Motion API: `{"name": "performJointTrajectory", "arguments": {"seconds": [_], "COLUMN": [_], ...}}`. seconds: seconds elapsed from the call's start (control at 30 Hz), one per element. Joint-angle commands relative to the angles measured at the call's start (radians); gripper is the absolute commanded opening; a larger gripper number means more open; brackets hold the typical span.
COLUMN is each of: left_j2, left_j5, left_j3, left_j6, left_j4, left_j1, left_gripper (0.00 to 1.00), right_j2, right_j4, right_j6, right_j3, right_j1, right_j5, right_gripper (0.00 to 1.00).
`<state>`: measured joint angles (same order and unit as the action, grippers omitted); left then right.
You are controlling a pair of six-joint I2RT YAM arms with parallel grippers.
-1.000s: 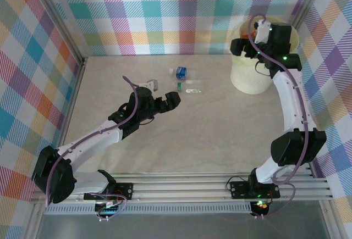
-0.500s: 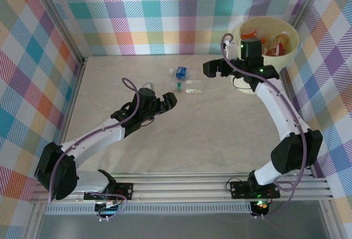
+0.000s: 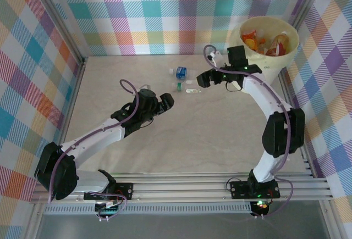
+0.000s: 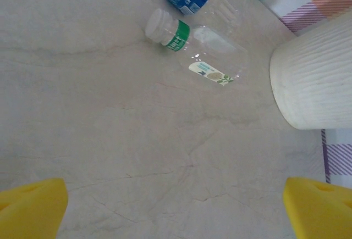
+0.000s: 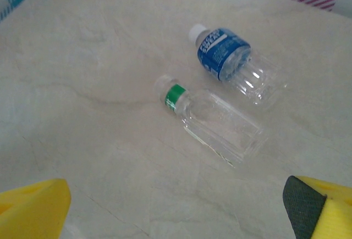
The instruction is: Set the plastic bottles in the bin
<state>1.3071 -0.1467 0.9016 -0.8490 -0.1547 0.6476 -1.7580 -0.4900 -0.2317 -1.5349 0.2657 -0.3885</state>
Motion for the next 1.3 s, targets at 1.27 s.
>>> {"name": "performJointTrajectory", "arguments": {"seconds": [1.27], "left_j2": [0.034], "left_j5": [-0.037], "left_j3": [0.026], "left_j6": [-0.018], "left_j4": [-0.062], "left_j1": [-0.013], "left_gripper": [1.0], "right_j2": [-0.479], "right_j4": [-0.171], "right_j6": [-0.815], "right_j3": [-0.271], "right_j1": [0.191], "right_j5": [0.355], "right_gripper": [1.0]}}
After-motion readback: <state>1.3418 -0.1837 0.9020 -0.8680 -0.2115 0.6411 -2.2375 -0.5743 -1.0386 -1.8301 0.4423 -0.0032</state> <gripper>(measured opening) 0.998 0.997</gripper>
